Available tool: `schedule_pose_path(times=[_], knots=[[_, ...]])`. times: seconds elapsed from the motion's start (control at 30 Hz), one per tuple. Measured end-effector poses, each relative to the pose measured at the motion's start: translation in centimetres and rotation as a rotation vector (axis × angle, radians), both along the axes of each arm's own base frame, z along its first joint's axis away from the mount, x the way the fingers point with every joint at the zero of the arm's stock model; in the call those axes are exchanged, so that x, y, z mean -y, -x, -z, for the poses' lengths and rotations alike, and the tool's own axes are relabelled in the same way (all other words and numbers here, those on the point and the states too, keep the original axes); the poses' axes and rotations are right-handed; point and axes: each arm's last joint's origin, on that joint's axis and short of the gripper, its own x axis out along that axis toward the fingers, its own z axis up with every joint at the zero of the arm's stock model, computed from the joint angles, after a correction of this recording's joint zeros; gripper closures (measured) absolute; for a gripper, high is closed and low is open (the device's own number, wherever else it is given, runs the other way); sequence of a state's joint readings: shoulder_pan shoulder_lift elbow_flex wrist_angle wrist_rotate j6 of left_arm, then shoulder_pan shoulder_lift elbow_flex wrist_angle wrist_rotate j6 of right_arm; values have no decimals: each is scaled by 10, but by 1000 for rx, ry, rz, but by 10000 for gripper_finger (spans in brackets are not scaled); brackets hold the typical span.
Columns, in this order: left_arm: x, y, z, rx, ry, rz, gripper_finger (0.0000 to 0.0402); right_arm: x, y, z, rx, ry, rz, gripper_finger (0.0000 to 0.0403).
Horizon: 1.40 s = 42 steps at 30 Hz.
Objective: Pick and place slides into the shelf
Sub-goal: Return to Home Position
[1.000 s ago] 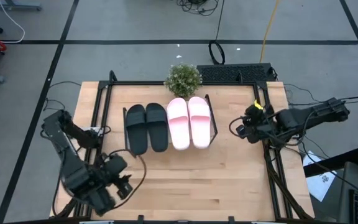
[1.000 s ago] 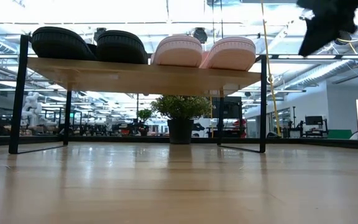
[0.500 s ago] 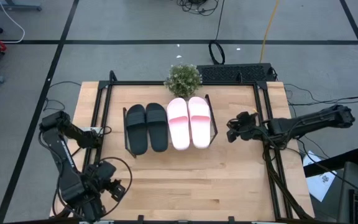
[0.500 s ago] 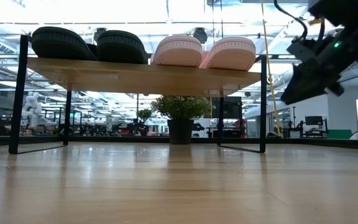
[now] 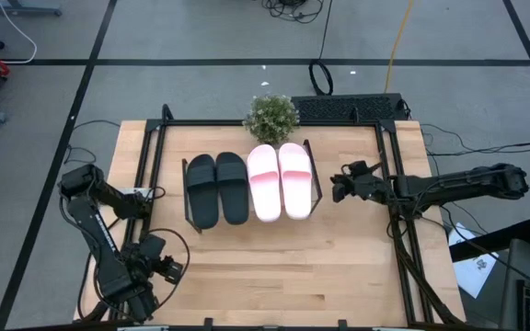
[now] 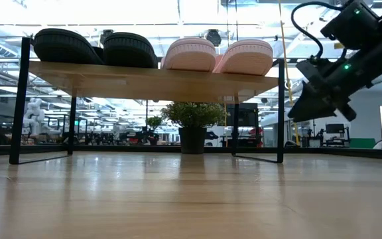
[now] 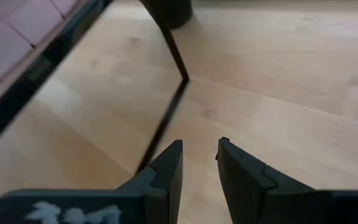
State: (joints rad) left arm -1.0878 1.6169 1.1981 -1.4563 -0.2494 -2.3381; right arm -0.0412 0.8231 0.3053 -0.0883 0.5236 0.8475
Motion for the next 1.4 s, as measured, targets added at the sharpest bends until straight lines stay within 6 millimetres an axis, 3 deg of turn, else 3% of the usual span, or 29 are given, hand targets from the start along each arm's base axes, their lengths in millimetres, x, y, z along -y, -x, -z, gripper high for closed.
schedule_pose_path(times=[0.27,0.5,1.4], knots=[[15,20,5,-181,145,2,188,5,-1,15,129,-47,-18,314],[24,36,5,-245,207,-23,188,5,-7,14,229,-61,-36,314],[25,37,5,-240,205,-2,188,-13,-32,34,277,-179,-158,314]])
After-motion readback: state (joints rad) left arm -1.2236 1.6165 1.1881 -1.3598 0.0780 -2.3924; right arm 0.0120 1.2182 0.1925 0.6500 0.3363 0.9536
